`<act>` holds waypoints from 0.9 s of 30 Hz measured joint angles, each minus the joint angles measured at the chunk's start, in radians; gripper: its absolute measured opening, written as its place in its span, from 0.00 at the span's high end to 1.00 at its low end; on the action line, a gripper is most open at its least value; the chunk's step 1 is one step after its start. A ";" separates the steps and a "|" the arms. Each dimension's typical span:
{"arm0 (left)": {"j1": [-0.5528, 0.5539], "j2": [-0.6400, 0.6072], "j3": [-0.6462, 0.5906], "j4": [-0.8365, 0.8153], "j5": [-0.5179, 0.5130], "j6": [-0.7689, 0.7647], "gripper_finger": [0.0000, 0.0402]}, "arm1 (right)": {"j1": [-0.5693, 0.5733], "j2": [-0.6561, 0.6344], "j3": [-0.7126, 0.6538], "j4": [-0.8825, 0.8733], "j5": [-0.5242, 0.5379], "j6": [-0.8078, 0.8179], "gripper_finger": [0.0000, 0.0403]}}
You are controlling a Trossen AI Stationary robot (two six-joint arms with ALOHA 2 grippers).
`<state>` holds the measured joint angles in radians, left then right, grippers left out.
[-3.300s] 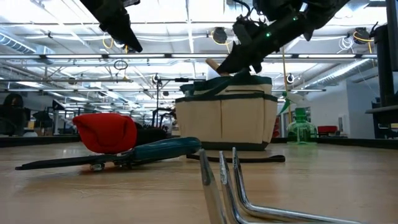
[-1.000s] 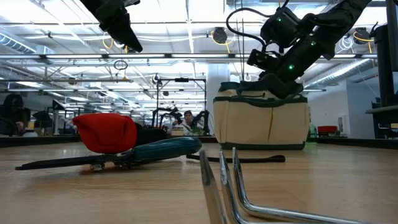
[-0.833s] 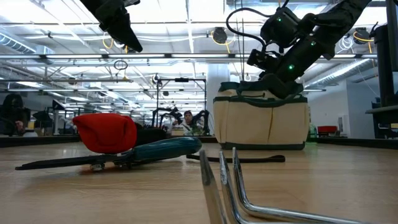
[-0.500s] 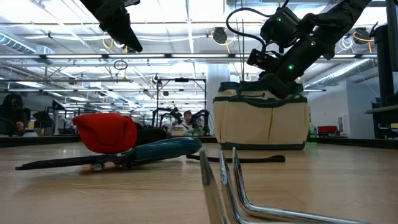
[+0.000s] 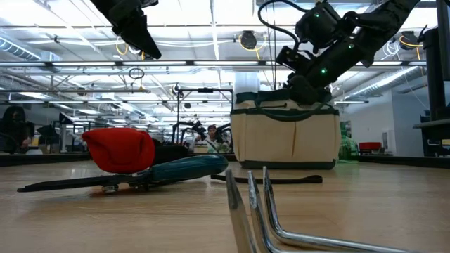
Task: Pick & Place Garden tools in Gardening bag
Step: Put the brow trowel into the gardening bag
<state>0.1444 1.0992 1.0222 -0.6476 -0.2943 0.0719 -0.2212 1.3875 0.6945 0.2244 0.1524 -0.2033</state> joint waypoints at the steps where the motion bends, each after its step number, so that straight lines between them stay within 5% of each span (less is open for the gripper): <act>1: 0.000 0.000 0.000 0.000 0.000 -0.003 0.71 | 0.000 -0.005 0.000 -0.003 0.000 0.000 0.50; 27: 0.000 0.000 0.000 -0.012 0.005 -0.034 0.71 | 0.095 -0.115 0.000 0.008 0.002 -0.067 0.50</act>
<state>0.1440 1.0996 1.0222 -0.6598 -0.2893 0.0381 -0.1258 1.2722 0.6949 0.2320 0.1548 -0.2699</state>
